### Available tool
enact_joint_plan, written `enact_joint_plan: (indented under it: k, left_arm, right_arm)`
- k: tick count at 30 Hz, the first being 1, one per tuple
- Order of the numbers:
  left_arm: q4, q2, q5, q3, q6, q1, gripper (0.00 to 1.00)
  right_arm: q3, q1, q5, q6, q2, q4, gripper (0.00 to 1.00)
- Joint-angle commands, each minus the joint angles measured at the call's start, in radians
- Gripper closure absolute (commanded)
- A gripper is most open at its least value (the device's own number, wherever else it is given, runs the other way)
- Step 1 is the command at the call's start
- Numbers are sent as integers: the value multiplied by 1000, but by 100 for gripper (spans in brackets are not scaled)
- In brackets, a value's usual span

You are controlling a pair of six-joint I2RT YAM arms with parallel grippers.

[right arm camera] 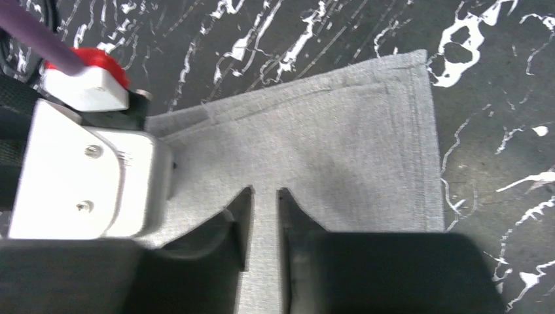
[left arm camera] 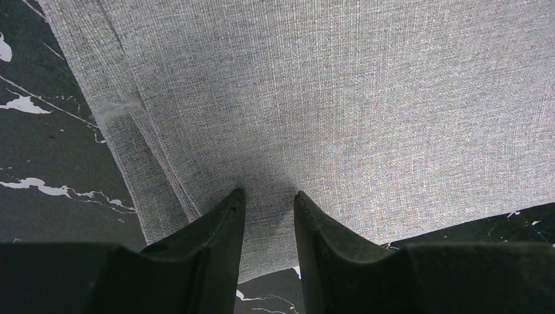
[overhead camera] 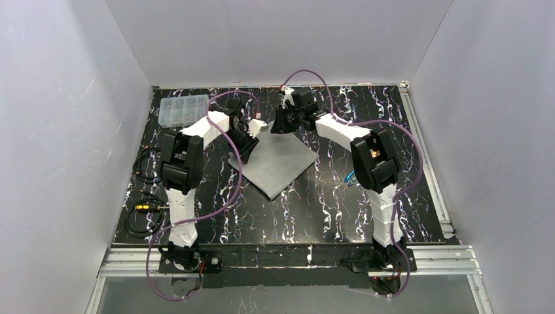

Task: Fold the napkin into a case and place the utensils inside
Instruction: Pick up the top corner of the square-folded napkin from the center of the board.

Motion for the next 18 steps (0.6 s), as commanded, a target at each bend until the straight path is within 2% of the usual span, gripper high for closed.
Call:
enact_joint_plan:
  k: [1,2,8,18]
  left_arm:
    - [10,-19,-17,15,7,-3,68]
    - [11,-20,-16,14,7,-2,68]
    - [10,-26,-18,14,8,-3,68]
    - [13,-26,-14,13,10,-3,68]
  right_arm:
    - [43,12,84,-36,-32,2,60]
    - [72,12,93,-39,-6,-12,48]
    - [240,9,107,-46,127,-61,31]
    - [287,10,121,-27,215,-58,33]
